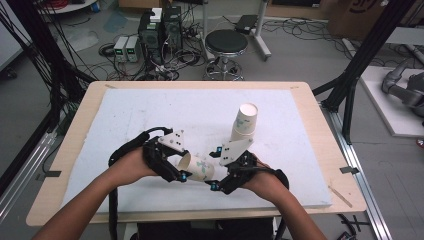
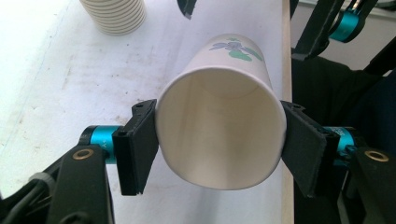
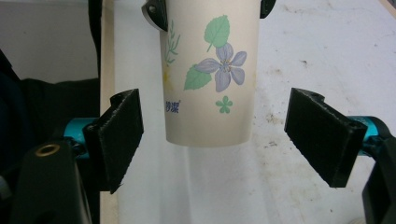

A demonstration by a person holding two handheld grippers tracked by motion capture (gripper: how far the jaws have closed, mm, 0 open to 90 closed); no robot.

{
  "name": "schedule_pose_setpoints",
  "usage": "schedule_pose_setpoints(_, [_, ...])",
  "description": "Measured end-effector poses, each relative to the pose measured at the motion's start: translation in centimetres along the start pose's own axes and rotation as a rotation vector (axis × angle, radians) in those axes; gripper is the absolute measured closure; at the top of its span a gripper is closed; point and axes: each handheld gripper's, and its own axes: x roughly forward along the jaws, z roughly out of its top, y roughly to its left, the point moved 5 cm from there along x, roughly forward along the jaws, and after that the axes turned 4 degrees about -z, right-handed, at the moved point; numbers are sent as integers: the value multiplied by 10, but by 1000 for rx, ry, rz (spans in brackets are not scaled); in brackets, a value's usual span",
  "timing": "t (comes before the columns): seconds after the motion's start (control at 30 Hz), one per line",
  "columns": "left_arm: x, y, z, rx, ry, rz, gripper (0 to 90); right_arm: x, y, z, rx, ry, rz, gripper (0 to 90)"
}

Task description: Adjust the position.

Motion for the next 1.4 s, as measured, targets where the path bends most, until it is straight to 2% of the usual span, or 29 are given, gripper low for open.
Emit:
schedule_pose_setpoints(0.13, [3,0,2,-1,28,-5,328,6,1,3,-25,30,-7,199])
schedule_pose_setpoints(0.33, [8,0,3,-10,29,-5,327,18,4,6,-56,82,-27,206])
schedule_pose_setpoints(0.4, [9,-1,3,-15,28,-8,327,22,5,7,-67,99,-23,260])
schedule_pose_setpoints(0.57, [11,-1,3,-22,25,-10,326,29,5,8,-81,119,-24,307])
schedule_pose_setpoints(0.63, [12,-1,3,-26,24,-6,325,31,6,7,-83,129,-11,334])
schedule_pose_setpoints(0.77, [14,0,3,-37,12,0,318,33,6,6,-83,146,-20,343])
schedule_pose_setpoints(1.0, [17,0,2,-45,0,11,301,38,6,3,-52,166,-24,360])
schedule_pose_setpoints(1.07, [17,1,1,-40,-23,18,281,38,6,3,-43,166,-22,362])
schedule_pose_setpoints(1.13, [16,1,1,-25,-61,15,262,37,5,3,-39,162,-24,366])
schedule_pose_setpoints(1.23, [9,3,0,-7,-127,34,196,36,4,0,-42,175,-29,368])
schedule_pose_setpoints(1.33, [0,4,-2,-10,-192,45,187,33,1,-4,-33,182,-38,368])
schedule_pose_setpoints(1.4, [-4,4,-6,-25,-236,50,186,30,-1,-6,-23,176,-47,368])
